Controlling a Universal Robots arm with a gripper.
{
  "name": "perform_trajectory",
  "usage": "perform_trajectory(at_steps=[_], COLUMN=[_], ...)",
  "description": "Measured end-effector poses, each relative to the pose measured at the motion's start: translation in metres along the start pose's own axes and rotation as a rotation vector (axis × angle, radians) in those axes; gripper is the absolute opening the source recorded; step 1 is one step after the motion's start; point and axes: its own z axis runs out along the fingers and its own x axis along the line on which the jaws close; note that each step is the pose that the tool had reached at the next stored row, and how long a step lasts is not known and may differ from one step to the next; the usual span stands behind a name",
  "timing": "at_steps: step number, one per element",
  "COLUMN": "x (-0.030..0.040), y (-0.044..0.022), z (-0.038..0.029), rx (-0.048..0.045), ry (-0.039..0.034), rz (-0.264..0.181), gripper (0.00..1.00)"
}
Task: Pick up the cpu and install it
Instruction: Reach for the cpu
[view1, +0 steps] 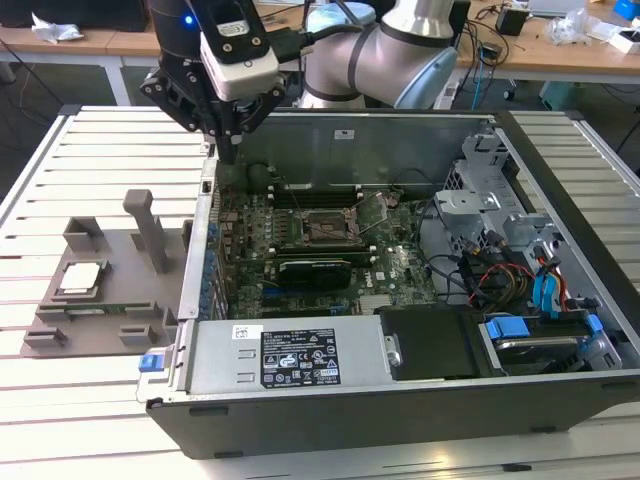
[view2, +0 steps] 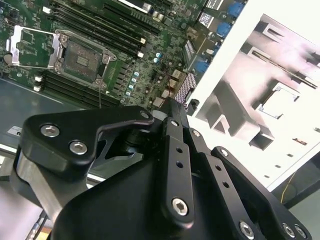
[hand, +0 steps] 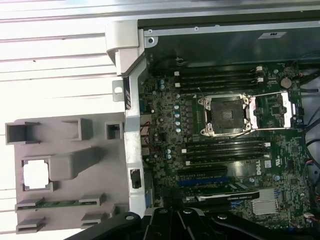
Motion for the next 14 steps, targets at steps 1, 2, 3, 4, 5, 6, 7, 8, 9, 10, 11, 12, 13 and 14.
perform_trajectory(at_steps=[1,2,3,4,5,6,7,8,9,10,11,12,13,14], x=[0.001,0.002,0.0028,0.0038,0.0047,0.006,0.0068,0.008,0.0089,0.0102,0.0116,0.0127,0.0139,0.0155], y=[-0.0001,-0.0001,-0.0002,-0.0003,-0.0003,-0.0005,-0.0005,-0.0006,-0.0007,-0.0008,-0.0009,-0.001,-0.001,-0.0012], z=[0.0,-0.0001,-0.0001,-0.0001,-0.0001,-0.0002,-0.0002,-0.0002,-0.0002,-0.0002,-0.0003,-0.0003,-0.0003,-0.0004], rx=[0.0001,0.0001,0.0,0.0,0.0,0.0,0.0,0.0,0.0,0.0,0.0,0.0,0.0,0.0], ry=[0.0,0.0,0.0,0.0,0.0,0.0,0.0,0.0,0.0,0.0,0.0,-0.0001,0.0,0.0], rz=[0.0,0.0,0.0,0.0,0.0,0.0,0.0,0.0,0.0,0.0,0.0,0.0,0.0,0.0], gripper=[0.11,0.11,0.11,0.11,0.11,0.11,0.11,0.11,0.11,0.11,0.11,0.11,0.11,0.11])
